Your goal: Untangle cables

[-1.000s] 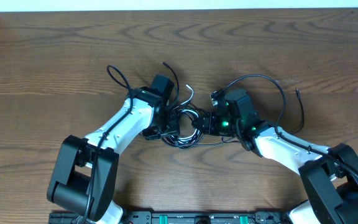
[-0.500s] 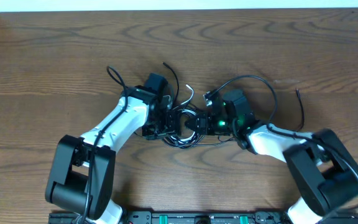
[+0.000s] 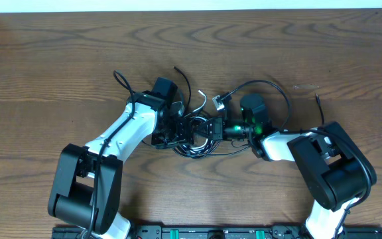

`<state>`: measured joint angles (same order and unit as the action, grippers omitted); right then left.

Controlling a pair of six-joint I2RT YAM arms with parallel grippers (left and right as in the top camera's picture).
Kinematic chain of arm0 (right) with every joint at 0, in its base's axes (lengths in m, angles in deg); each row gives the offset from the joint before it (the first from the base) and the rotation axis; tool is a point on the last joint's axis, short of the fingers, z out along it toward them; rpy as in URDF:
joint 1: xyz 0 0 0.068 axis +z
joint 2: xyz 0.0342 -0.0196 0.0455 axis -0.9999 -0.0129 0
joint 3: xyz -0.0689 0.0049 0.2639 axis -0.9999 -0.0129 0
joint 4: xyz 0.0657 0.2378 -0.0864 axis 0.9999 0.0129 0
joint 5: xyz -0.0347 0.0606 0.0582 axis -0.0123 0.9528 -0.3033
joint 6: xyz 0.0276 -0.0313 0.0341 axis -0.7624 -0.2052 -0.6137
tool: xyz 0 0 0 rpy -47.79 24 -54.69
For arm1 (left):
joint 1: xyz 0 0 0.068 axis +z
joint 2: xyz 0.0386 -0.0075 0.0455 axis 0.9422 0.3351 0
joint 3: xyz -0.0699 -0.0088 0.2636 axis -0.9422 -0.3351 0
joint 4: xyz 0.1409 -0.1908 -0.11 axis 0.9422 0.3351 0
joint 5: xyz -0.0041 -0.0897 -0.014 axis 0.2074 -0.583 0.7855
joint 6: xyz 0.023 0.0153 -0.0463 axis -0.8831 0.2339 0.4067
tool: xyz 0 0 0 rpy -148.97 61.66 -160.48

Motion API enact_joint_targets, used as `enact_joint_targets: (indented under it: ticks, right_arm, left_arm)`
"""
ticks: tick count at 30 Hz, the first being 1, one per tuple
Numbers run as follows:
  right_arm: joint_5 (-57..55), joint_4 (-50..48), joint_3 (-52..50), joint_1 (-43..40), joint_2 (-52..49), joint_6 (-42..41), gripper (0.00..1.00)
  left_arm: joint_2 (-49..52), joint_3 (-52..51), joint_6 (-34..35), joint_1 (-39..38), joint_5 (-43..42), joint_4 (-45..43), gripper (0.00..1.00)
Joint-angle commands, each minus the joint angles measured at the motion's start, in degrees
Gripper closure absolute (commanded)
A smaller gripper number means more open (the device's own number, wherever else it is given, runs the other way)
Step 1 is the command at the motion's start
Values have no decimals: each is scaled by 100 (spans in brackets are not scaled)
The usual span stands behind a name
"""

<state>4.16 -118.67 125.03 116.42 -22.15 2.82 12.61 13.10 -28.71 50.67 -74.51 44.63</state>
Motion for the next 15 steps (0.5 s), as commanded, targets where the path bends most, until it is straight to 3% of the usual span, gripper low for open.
enact_joint_targets:
  ticks: [1,6,15]
  right_arm:
    - [339,-28,22,-125,251,-81,99]
    - [610,295,22,-306,839,-87,99]
    - [608,713,24,-455,1676,-109,99]
  left_arm:
    - [2,-26,-122,46,-35,22,39]
    - [2,-26,-146,223,-400,59,33]
    - [2,-26,-291,693,-850,52,33]
